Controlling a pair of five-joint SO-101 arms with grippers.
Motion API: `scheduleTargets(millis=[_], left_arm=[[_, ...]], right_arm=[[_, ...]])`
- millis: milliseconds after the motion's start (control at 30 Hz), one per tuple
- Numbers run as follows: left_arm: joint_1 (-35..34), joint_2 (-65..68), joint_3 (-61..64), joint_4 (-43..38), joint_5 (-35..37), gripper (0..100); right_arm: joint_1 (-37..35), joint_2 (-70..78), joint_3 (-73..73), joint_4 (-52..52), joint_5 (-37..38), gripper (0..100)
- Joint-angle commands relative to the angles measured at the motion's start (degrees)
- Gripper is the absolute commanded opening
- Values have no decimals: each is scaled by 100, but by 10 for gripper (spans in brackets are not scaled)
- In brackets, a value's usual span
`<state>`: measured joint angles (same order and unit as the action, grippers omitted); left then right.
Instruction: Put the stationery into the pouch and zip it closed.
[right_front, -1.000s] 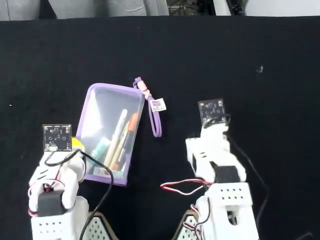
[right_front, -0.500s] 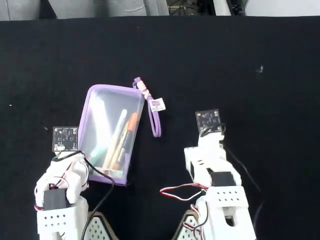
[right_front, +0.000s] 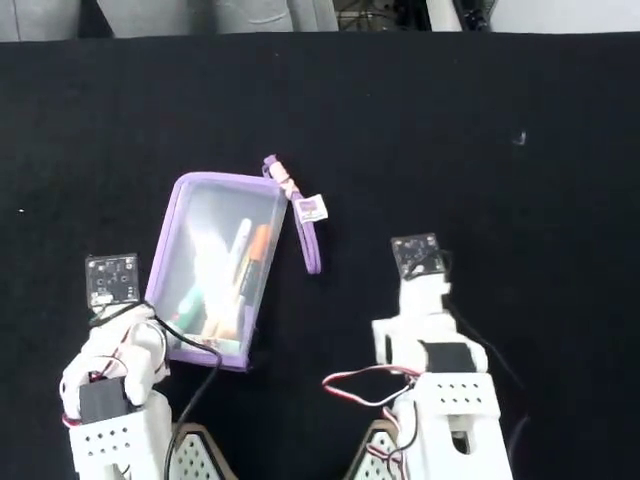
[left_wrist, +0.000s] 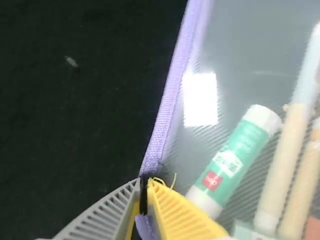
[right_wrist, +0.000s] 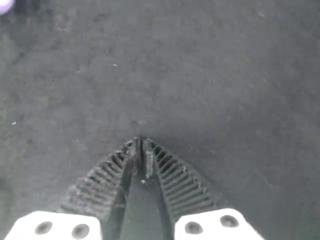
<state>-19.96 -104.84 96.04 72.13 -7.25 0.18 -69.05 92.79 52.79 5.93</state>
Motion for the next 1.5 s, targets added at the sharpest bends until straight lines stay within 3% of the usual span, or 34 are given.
scheduleTargets(millis=[0, 100, 300, 1467], left_arm=[[-629, 44, 136, 88, 26, 30], [-831, 44, 136, 88, 26, 30], [-840, 44, 136, 88, 26, 30], [-840, 44, 136, 88, 26, 30]], right_arm=[[932, 22, -215, 167, -18, 12], [1301, 22, -224, 167, -35, 12], [862, 22, -224, 273, -35, 11], [844, 22, -224, 273, -18, 11]])
